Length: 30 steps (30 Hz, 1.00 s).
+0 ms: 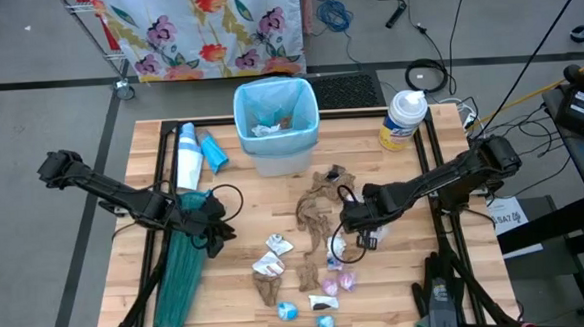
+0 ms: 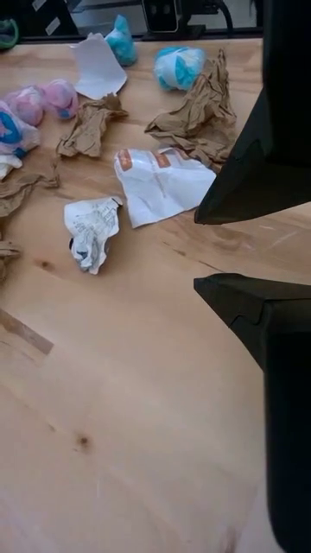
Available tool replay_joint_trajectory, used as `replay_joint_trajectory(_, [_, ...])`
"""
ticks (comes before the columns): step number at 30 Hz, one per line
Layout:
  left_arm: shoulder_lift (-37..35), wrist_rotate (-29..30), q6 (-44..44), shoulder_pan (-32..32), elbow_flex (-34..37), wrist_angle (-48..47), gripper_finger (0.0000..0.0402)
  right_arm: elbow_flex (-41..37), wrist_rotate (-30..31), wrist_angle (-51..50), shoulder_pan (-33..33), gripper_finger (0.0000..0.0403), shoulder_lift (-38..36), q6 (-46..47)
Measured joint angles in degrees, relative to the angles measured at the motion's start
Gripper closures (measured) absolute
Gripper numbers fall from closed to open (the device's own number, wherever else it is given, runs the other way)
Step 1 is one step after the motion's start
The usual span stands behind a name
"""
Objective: Place trash/remove bag and relplace
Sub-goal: Put the white paper into the white trash bin
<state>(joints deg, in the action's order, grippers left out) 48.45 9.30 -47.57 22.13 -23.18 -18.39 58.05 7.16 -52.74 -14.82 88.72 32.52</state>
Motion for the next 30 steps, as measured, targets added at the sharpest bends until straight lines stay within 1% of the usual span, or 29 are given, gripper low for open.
replay_joint_trajectory(3, [0.0, 0.05, 0.0, 0.01, 0.0, -0.02, 0.0293, 3.3, -0.01, -1.9, -0.12, 0.0402, -0.16, 6.92])
replay_joint_trajectory(5, [0.0, 0.15, 0.02, 0.0, 0.0, -0.13, 0.0293, 4.7, 0.31, -1.55, -0.06, 0.0402, -0.19, 8.4])
replay_joint_trajectory(8, [0.0, 0.17, 1.61, 0.01, 0.0, -0.09, 0.0293, 5.13, 0.31, -1.17, 0.23, 0.0403, -0.16, 5.67])
replay_joint_trajectory(12, [0.02, 0.17, 1.53, 0.02, 0.0, -0.09, 0.0293, 5.13, 0.05, -1.8, 0.16, 0.0402, -0.15, 3.02])
replay_joint_trajectory(15, [0.02, 0.15, 1.53, 0.0, 0.0, -0.09, 0.0293, 5.13, 0.03, -3.37, 0.19, 0.0393, -0.12, 2.04])
replay_joint_trajectory(21, [0.02, 0.13, 1.51, 0.0, 0.0, -0.07, 0.0293, 5.13, 0.07, -4.51, 0.2, 0.035, -0.12, -1.61])
replay_joint_trajectory(27, [0.02, 0.09, 1.42, 0.0, 0.0, 0.26, 0.0293, 5.11, 1.0, -3.76, 0.2, 0.0295, 1.18, -9.16])
replay_joint_trajectory(30, [0.02, 0.09, 1.44, 0.0, 0.0, 0.56, 0.0293, 5.11, 2.28, -2.72, 0.23, 0.0276, 3.23, -13.26])
